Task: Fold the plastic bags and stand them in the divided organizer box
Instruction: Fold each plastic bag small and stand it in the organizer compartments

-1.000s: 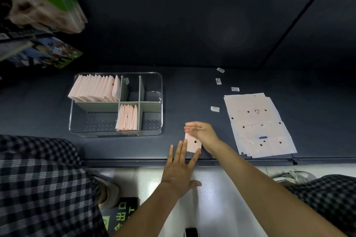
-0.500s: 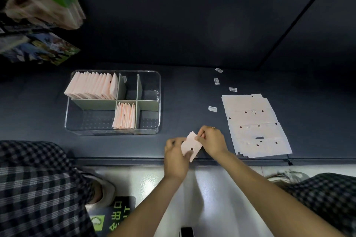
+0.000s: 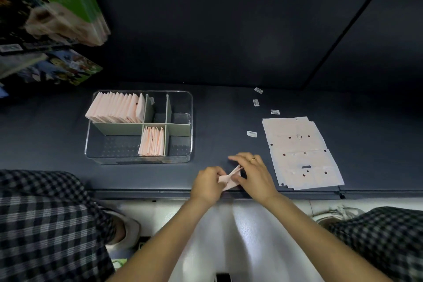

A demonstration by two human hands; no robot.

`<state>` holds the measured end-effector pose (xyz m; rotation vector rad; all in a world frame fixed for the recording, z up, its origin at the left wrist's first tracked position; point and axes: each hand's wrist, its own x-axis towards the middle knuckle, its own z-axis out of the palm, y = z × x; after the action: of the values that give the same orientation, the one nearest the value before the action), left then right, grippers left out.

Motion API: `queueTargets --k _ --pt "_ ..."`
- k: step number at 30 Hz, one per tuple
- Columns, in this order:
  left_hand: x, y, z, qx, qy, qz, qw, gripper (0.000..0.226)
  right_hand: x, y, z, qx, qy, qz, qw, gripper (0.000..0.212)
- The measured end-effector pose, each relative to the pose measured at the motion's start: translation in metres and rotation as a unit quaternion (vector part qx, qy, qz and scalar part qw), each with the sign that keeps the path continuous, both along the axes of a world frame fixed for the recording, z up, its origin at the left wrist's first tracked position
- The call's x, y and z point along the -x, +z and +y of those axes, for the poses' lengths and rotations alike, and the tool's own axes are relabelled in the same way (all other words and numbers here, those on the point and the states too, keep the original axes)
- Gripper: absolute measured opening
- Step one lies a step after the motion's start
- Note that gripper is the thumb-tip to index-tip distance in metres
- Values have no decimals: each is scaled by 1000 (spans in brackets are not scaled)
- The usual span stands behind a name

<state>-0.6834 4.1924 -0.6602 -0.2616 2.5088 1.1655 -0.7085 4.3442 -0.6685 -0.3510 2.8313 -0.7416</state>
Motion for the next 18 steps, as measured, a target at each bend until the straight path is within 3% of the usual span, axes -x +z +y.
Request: queueTargets --k 4,8,11,13,16,18 --pt "21 28 -35 34 -69 45 996 14 6 25 -15 -20 40 14 999 15" --pt "31 43 -72 45 -80 79 993 15 10 44 -43 -15 58 10 998 17" --pt "31 44 -93 34 -15 144 989 19 14 56 -66 -6 41 24 999 17" --pt "27 38 -110 76 71 180 978 28 19 63 -83 20 -8 23 999 17" --pt "20 24 -131 145 145 159 966 31 32 69 -110 81 -95 -7 992 14" --pt "16 15 -137 131 154 153 967 28 40 69 -127 80 -118 -30 989 15"
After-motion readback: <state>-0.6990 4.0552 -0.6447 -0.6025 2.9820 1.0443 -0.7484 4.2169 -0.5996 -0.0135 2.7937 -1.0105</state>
